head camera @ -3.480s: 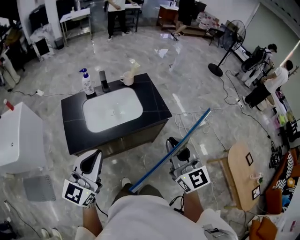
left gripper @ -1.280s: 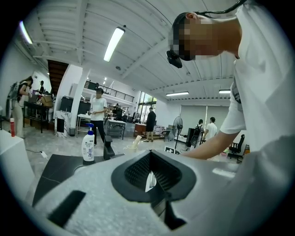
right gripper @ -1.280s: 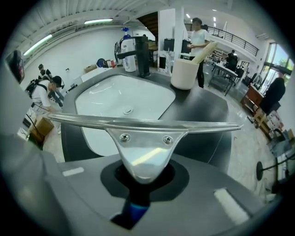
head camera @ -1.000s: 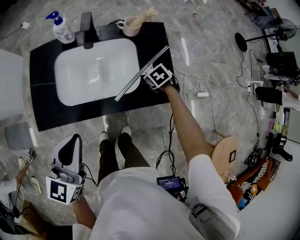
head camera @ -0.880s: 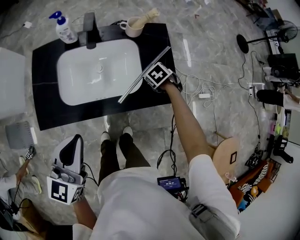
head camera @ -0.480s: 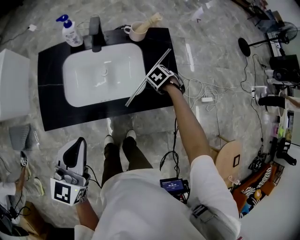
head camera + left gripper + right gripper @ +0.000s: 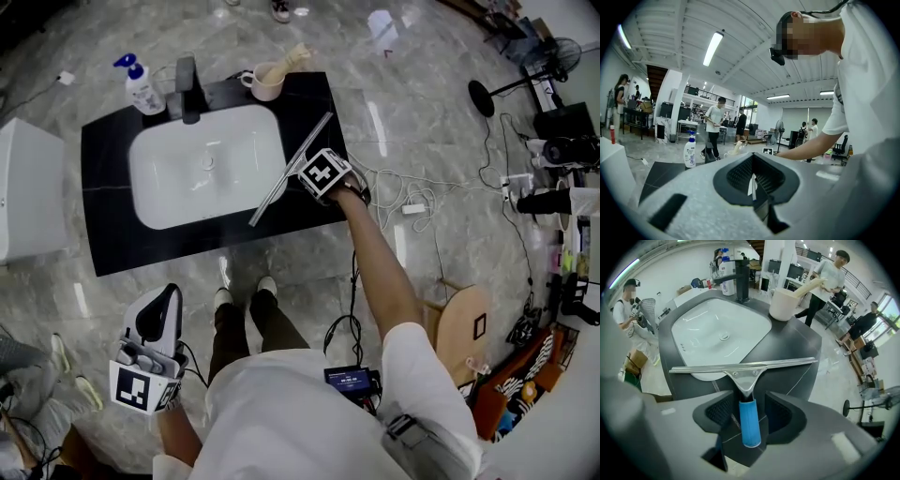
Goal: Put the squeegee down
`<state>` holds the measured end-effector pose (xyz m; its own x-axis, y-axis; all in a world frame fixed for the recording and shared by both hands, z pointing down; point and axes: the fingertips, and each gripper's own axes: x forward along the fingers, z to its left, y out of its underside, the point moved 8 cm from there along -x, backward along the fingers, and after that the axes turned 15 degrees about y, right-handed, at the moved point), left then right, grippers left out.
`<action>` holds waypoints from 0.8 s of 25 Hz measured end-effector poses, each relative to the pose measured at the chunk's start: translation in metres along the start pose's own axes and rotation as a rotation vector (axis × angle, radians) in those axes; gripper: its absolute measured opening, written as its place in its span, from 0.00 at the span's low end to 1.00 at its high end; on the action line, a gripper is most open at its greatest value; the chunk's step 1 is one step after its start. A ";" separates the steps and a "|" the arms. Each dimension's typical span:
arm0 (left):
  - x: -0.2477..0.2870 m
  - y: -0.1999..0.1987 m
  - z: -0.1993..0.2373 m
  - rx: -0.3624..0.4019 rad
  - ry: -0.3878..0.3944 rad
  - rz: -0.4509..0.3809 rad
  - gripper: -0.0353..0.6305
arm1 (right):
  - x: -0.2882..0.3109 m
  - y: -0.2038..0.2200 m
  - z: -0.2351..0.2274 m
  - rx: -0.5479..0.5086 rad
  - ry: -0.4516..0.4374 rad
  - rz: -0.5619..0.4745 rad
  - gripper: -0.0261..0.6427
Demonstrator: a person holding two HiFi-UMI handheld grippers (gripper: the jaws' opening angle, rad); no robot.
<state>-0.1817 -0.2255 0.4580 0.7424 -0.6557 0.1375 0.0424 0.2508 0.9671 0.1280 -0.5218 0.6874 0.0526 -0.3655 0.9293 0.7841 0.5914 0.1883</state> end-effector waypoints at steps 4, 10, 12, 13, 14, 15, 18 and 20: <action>-0.001 -0.006 -0.005 0.016 0.011 -0.012 0.04 | -0.023 0.000 0.004 0.027 0.037 -0.114 0.36; -0.003 -0.022 -0.013 0.043 0.043 -0.039 0.04 | -0.085 0.007 0.018 0.115 0.041 -0.368 0.29; -0.004 -0.027 -0.014 0.057 0.053 -0.049 0.04 | -0.111 0.010 0.021 0.144 0.046 -0.463 0.27; -0.005 -0.029 -0.015 0.062 0.059 -0.053 0.04 | -0.125 0.012 0.022 0.161 0.054 -0.511 0.25; -0.005 -0.031 -0.016 0.066 0.065 -0.056 0.03 | -0.138 0.014 0.023 0.176 0.067 -0.557 0.22; -0.005 -0.033 -0.017 0.070 0.072 -0.059 0.04 | -0.152 0.017 0.025 0.189 0.081 -0.600 0.15; -0.004 -0.039 -0.019 0.087 0.096 -0.073 0.04 | -0.197 0.023 0.033 0.227 0.118 -0.716 0.07; -0.004 -0.043 -0.020 0.098 0.111 -0.081 0.04 | -0.226 0.028 0.040 0.252 0.125 -0.794 0.04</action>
<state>-0.1728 -0.2192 0.4116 0.8086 -0.5871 0.0385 0.0442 0.1259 0.9911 0.1138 -0.3938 0.4957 -0.3766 -0.8088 0.4517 0.4559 0.2626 0.8504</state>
